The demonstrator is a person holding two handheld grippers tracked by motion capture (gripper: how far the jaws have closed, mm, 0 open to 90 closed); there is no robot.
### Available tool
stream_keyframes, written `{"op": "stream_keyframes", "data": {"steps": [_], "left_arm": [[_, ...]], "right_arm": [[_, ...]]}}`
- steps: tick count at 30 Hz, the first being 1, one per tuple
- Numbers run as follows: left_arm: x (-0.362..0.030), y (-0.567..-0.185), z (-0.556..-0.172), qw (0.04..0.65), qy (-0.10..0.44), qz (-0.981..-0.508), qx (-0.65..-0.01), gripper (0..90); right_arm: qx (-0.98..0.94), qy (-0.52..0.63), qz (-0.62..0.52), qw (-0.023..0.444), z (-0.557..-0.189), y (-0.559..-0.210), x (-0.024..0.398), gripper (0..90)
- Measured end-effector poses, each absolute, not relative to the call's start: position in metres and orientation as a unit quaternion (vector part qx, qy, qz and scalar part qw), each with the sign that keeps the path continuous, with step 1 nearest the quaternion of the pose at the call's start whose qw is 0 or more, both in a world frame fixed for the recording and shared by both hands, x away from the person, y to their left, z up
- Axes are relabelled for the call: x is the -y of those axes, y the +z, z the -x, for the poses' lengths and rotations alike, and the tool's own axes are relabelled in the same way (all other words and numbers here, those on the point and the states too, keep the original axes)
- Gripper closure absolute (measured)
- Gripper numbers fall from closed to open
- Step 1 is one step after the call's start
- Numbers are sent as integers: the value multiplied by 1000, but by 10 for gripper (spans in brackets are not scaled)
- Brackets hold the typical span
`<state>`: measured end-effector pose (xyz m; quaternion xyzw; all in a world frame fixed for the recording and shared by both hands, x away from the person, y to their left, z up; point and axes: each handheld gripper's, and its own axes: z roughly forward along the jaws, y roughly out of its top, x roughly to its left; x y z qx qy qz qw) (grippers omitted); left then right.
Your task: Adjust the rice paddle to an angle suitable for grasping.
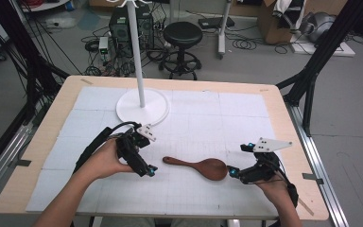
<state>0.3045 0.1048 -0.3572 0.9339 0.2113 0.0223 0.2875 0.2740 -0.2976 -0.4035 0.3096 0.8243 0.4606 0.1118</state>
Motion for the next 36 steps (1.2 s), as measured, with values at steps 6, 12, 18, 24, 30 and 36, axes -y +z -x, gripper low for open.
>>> {"op": "stream_keyframes", "data": {"steps": [6,12,18,24,30,36], "left_arm": [[-117,-358,-300,303,26,-928,-218,18],[-131,-359,-298,319,31,-919,-230,18],[-148,-362,-295,333,37,-911,-242,18],[-161,-366,-291,343,46,-904,-250,18],[-173,-368,-288,357,50,-896,-260,18],[-179,-368,-284,357,53,-896,-260,18]], "right_arm": [[-825,461,-307,111,-274,-404,297,9],[-827,463,-299,108,-272,-403,295,9],[-831,460,-294,111,-273,-404,294,9],[-833,460,-288,107,-271,-403,290,9],[-838,458,-276,107,-270,-401,284,9],[-845,451,-269,106,-270,-402,281,9]]}}
